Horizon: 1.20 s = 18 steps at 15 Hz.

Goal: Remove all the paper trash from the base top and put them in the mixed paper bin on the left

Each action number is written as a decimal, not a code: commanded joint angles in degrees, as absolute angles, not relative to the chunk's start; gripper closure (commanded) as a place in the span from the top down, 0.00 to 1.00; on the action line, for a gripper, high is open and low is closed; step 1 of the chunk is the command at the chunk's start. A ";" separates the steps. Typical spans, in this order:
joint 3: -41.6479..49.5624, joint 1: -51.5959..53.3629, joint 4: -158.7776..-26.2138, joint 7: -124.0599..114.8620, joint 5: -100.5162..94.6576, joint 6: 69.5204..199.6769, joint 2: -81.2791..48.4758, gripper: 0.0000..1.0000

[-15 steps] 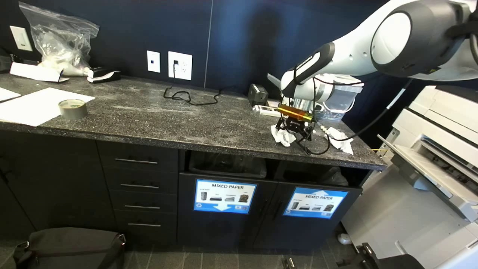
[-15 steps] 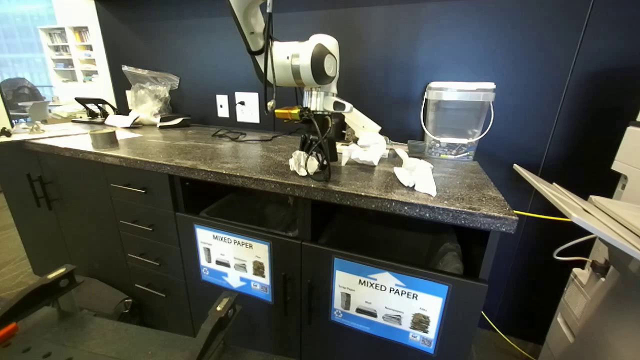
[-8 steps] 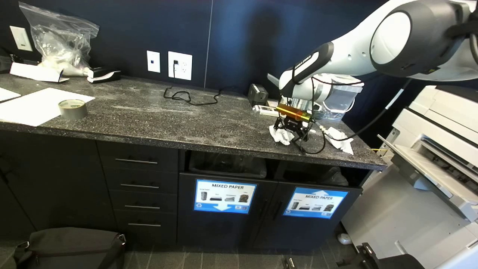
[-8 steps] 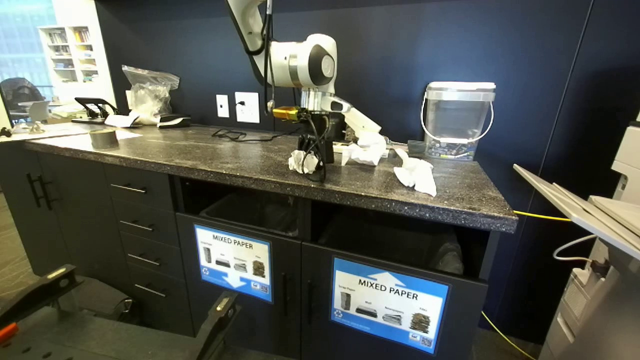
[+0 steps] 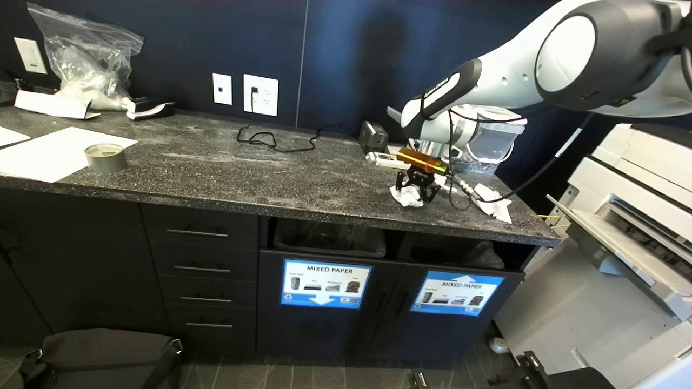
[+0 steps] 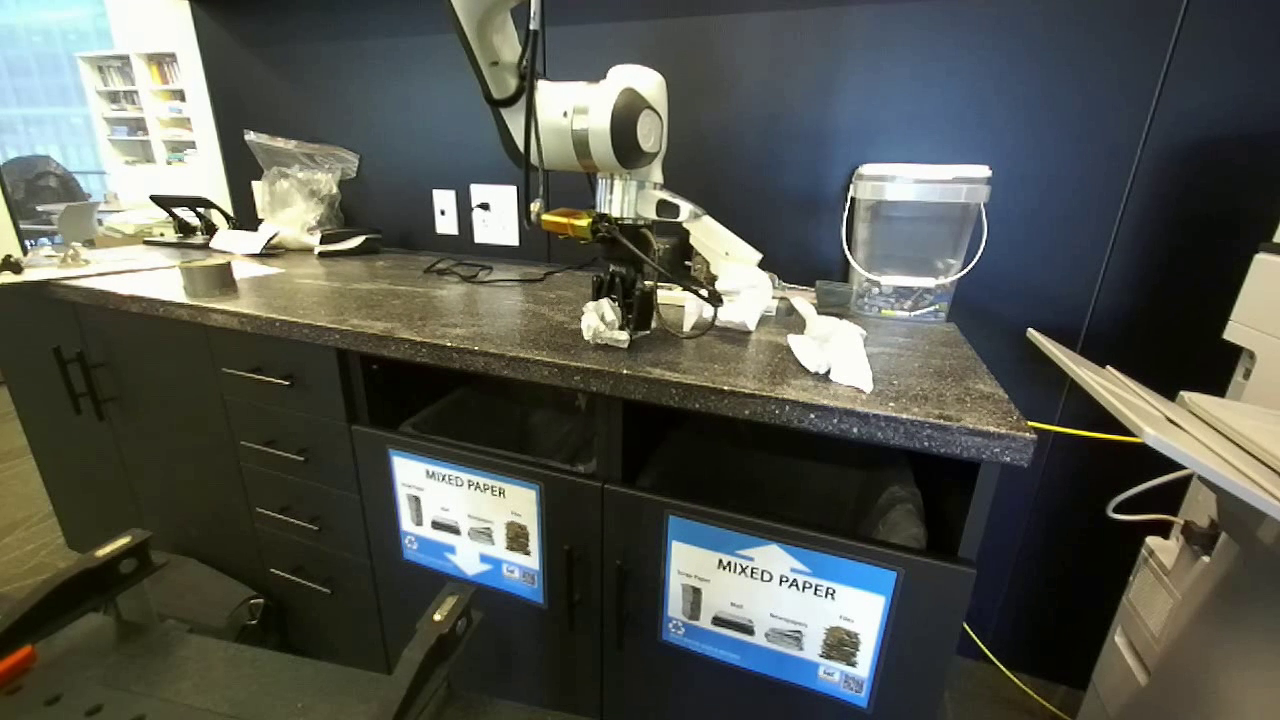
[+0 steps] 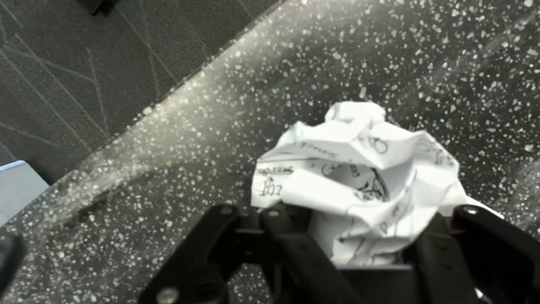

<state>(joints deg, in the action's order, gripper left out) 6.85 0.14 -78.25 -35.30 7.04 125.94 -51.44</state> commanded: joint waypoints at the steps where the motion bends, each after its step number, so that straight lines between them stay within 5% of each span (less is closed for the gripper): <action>1: 6.00 -0.49 -77.52 -31.23 7.30 127.72 -52.22 0.08; 5: 4.66 -1.93 -78.82 -19.59 6.58 128.89 -51.39 0.15; 18: 3.40 -12.70 -96.15 12.40 4.88 140.36 -41.87 0.13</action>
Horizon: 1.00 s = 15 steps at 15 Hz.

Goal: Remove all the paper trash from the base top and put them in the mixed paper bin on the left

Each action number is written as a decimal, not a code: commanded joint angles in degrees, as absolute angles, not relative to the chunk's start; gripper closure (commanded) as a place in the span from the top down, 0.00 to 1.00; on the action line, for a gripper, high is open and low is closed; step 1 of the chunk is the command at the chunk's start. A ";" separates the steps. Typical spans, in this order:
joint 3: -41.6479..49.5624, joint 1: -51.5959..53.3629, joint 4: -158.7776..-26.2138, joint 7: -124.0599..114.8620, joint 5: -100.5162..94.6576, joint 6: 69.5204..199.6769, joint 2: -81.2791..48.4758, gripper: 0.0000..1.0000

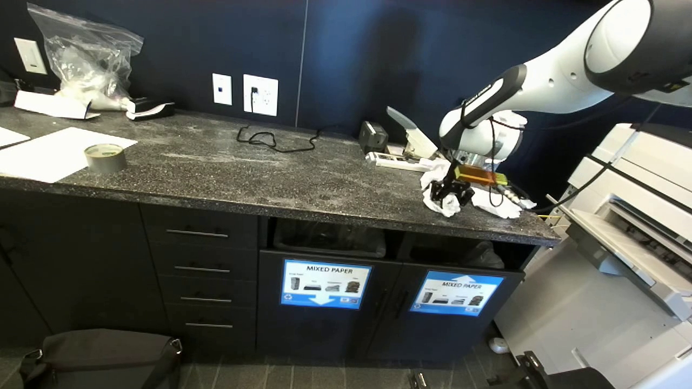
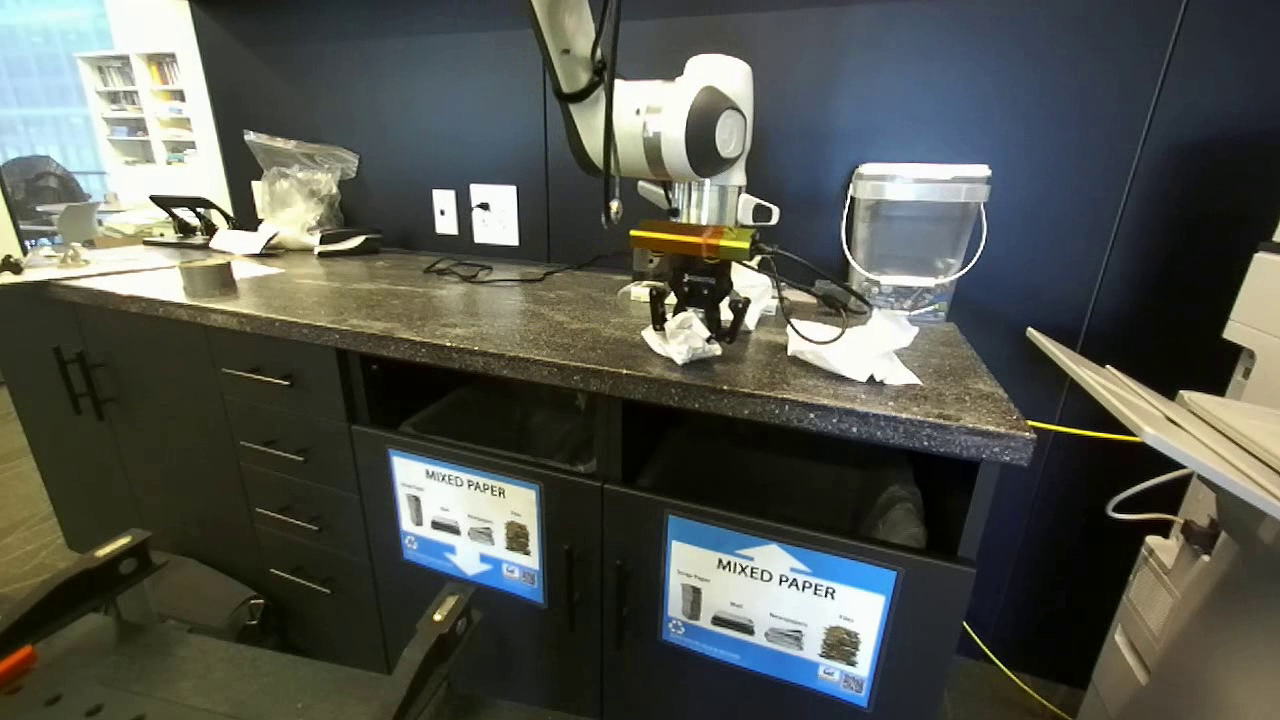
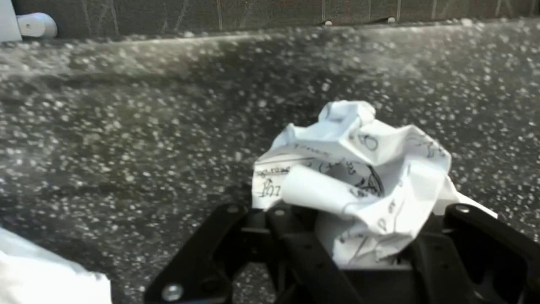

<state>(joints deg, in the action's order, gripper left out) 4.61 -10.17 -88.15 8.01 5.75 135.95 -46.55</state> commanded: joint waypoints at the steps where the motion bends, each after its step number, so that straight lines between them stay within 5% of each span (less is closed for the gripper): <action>1: 3.15 -13.35 -98.60 14.06 4.86 142.14 -40.63 0.14; 15: -3.00 -18.43 -126.76 23.27 5.09 170.30 -29.25 0.14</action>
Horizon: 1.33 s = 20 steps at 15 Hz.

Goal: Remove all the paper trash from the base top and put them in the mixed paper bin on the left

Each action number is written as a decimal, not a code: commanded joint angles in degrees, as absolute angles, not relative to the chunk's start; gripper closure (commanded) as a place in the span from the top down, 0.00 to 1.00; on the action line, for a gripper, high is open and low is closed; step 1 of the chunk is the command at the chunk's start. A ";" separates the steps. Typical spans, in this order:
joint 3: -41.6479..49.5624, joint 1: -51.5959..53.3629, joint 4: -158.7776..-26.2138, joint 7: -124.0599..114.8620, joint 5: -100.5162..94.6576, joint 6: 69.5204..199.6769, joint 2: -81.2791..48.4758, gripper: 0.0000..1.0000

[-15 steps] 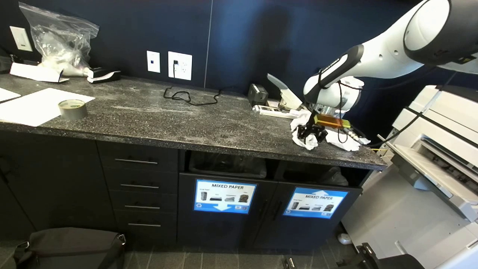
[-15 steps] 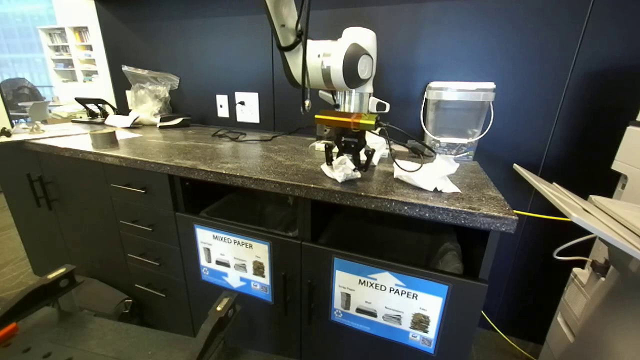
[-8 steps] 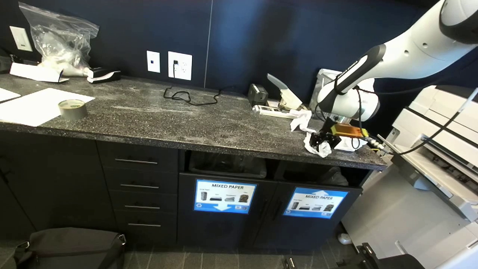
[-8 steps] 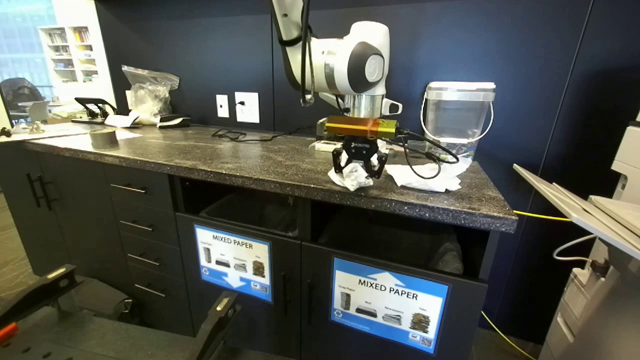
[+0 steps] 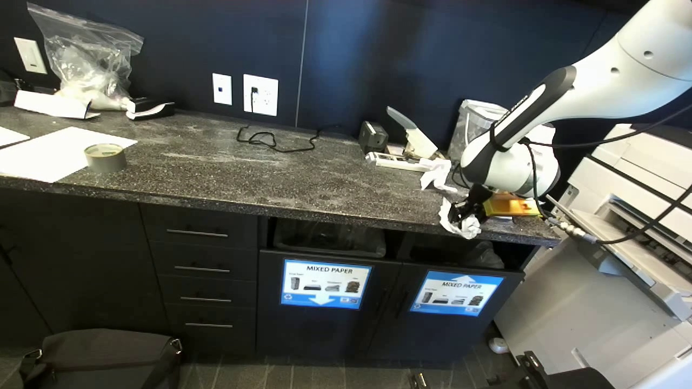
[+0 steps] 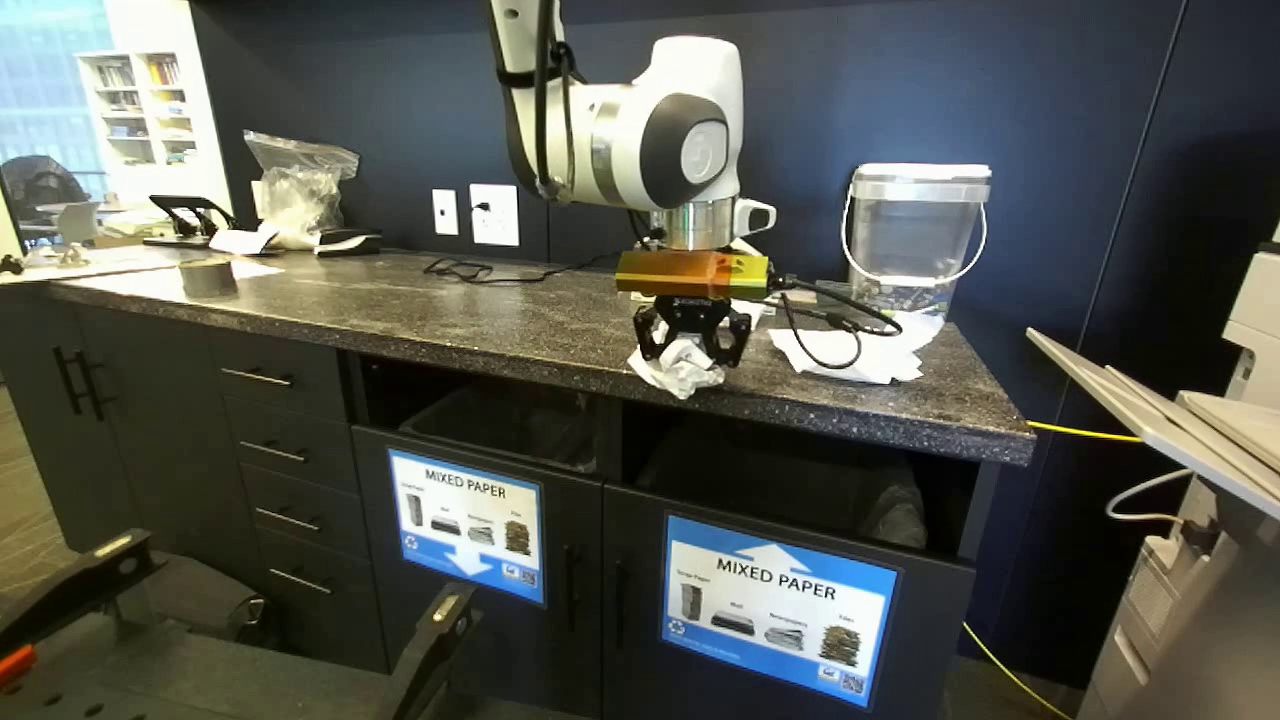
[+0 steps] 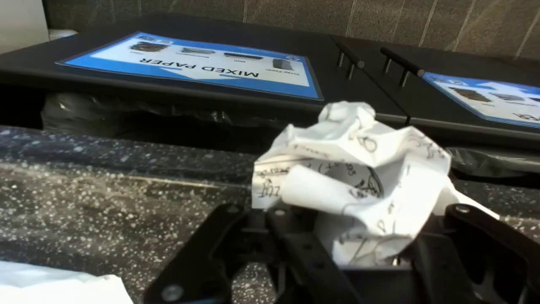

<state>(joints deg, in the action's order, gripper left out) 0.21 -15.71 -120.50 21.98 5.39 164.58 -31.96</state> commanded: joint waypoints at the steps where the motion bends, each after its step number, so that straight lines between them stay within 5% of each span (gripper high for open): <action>1: -4.07 -19.42 -127.79 23.37 5.18 171.82 -29.11 0.14; 11: -19.61 -36.15 -132.52 21.61 -3.30 191.32 -40.98 0.14; 20: -7.30 -29.24 -121.25 14.91 -16.98 210.81 -57.33 0.14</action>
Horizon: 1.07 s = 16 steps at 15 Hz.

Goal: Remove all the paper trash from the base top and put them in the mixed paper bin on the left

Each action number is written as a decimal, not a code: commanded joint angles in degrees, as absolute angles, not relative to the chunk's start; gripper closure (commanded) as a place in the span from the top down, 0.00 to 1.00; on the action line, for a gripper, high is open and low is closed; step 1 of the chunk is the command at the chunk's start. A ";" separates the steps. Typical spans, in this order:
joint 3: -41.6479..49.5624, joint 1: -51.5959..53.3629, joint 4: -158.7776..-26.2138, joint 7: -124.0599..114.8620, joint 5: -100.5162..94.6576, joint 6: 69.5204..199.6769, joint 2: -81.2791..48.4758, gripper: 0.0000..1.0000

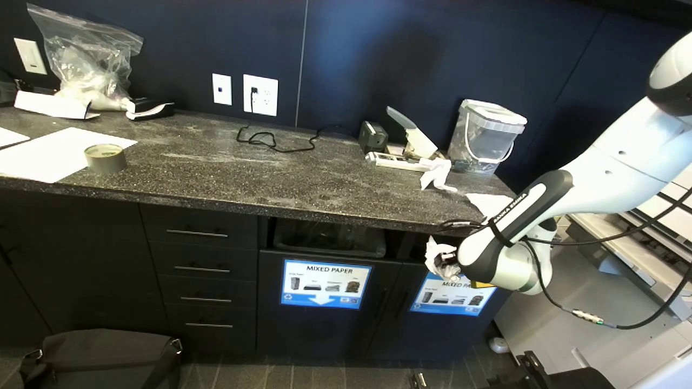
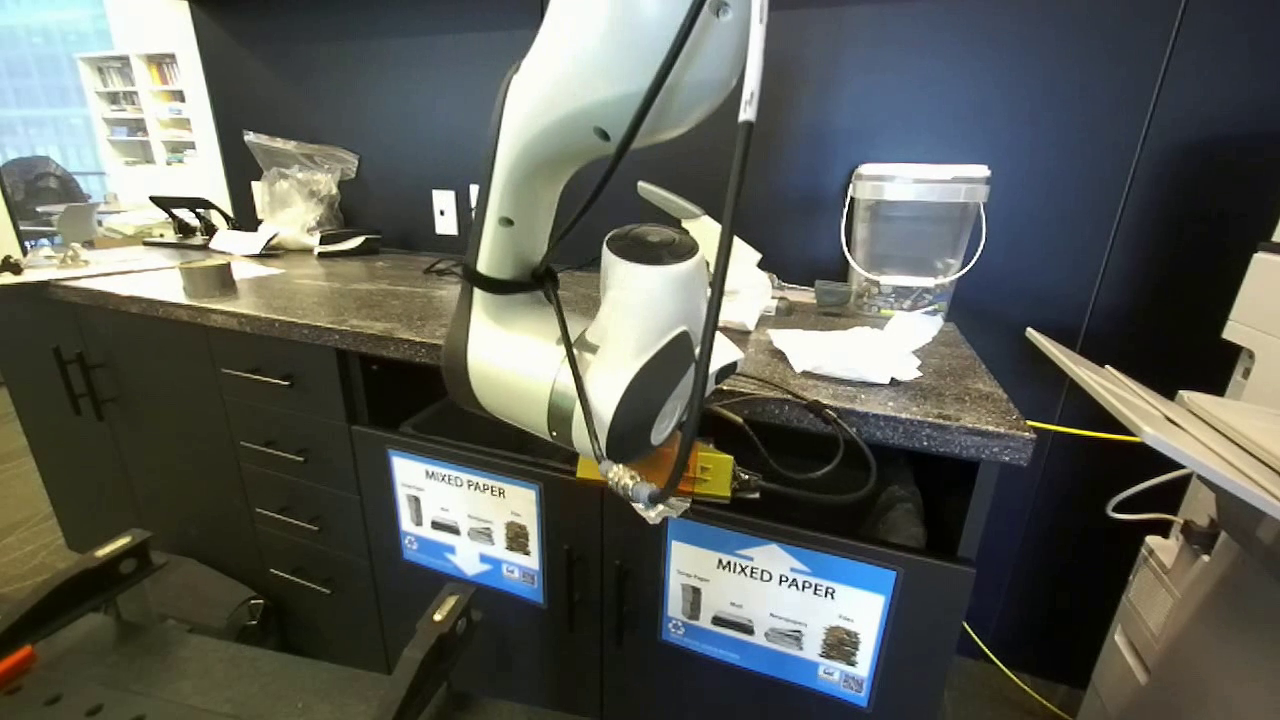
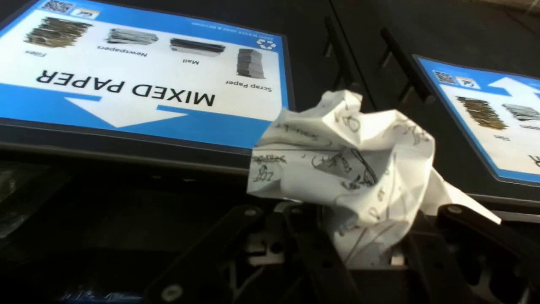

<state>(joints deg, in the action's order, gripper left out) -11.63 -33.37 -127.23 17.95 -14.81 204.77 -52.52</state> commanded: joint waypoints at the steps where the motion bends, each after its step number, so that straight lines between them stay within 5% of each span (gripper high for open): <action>1: -5.81 -27.69 -119.75 14.26 -16.88 213.02 -58.77 0.14; 8: 1.89 -17.49 -109.92 10.34 -12.94 227.91 -67.36 0.15; 16: 6.83 -9.51 -97.53 9.35 -0.18 227.05 -76.78 0.14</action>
